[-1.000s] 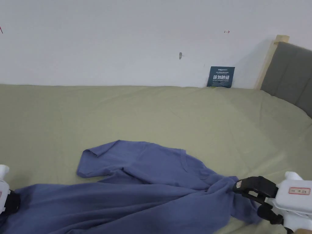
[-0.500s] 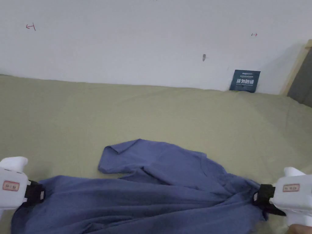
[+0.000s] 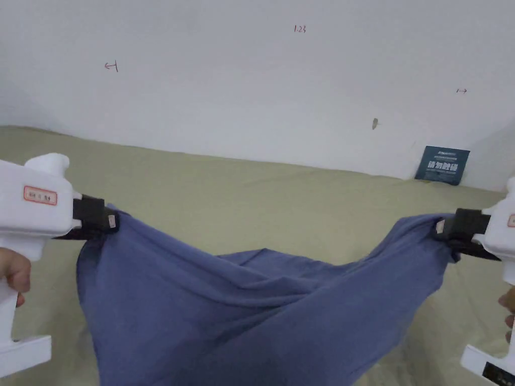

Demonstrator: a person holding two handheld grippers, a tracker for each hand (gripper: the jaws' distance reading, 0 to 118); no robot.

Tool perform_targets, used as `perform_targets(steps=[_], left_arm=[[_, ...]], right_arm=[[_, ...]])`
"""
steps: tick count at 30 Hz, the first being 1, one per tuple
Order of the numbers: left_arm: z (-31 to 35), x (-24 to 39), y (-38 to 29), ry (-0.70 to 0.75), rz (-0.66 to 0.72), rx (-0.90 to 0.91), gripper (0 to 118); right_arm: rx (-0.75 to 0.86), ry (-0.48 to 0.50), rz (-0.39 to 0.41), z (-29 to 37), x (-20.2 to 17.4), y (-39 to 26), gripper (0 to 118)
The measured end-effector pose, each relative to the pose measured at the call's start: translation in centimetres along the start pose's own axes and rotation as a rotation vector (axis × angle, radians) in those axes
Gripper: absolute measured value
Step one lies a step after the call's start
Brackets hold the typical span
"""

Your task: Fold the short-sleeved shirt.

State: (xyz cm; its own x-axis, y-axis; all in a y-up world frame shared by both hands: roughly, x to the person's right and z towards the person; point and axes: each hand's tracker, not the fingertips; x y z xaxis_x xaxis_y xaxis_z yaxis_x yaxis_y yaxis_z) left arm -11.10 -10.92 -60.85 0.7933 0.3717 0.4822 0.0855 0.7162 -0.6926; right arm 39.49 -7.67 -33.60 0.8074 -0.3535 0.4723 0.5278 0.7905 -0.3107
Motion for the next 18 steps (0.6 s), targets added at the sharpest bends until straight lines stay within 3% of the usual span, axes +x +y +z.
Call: perform_targets(steps=[9,12,18], left_arm=[[4.8,1.5,8.3,-0.001,-0.052,0.156,3],[5.7,1.5,10.5,0.027,-0.074,0.193,3],[6.8,1.1,13.2,0.021,-0.087,0.264,3]], right_arm=[[0.145,0.063,0.055,0.5,-4.3,8.0,7],[0.207,0.065,0.107,1.2,-5.2,10.2,7],[0.288,0.095,0.097,1.9,-5.5,14.2,7]])
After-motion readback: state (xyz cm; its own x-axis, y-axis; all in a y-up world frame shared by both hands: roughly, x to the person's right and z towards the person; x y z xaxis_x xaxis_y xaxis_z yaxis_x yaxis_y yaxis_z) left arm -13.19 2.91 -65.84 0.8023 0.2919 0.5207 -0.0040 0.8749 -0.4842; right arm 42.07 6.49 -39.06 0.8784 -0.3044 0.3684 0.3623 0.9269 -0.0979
